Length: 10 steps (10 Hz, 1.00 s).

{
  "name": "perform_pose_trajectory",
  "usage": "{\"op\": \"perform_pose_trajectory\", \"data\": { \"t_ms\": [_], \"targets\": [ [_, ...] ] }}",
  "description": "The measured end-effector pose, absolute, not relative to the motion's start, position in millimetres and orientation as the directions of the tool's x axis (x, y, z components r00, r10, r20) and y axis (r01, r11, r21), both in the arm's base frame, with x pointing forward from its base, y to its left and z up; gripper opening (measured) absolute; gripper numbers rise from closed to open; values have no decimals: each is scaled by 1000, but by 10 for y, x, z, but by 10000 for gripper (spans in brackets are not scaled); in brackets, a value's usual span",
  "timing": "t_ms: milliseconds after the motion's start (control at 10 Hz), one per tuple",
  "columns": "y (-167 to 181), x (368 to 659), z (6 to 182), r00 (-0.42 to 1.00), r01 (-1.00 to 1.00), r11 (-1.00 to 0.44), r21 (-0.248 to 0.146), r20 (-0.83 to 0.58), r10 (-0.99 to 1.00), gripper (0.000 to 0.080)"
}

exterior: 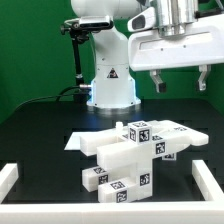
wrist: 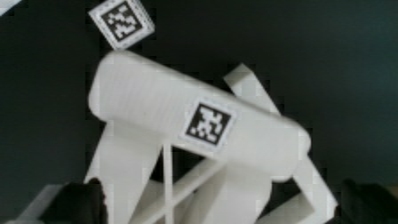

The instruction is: Assemble chair

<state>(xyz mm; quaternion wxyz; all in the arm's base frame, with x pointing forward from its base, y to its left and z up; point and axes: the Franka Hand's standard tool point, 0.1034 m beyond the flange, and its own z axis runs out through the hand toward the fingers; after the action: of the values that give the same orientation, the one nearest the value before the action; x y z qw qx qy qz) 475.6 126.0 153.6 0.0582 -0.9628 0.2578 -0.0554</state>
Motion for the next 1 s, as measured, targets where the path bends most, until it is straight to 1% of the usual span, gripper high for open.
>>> {"op": "perform_pose_trajectory", "data": {
  "t_ms": [100,200,300,600,700,800,900,1000],
  "targets": [
    [1310,4688,1505,867,-480,-866,-141,78,-493,649],
    [1340,4610,1465,856,-490,-857,-159,101,-508,649],
    [1323,4604,1457,857,-491,-858,-152,92,-506,649],
    [1317,4598,1434,859,-488,-860,-149,94,-504,649],
    [1307,4463,1304,887,-432,-895,-114,124,-444,649],
    [1289,4296,1163,900,-413,-908,-72,117,-419,649],
    [1304,4252,1072,901,-411,-909,-63,125,-416,649],
    [1322,4259,1033,903,-403,-913,-65,130,-409,649]
  ]
}}
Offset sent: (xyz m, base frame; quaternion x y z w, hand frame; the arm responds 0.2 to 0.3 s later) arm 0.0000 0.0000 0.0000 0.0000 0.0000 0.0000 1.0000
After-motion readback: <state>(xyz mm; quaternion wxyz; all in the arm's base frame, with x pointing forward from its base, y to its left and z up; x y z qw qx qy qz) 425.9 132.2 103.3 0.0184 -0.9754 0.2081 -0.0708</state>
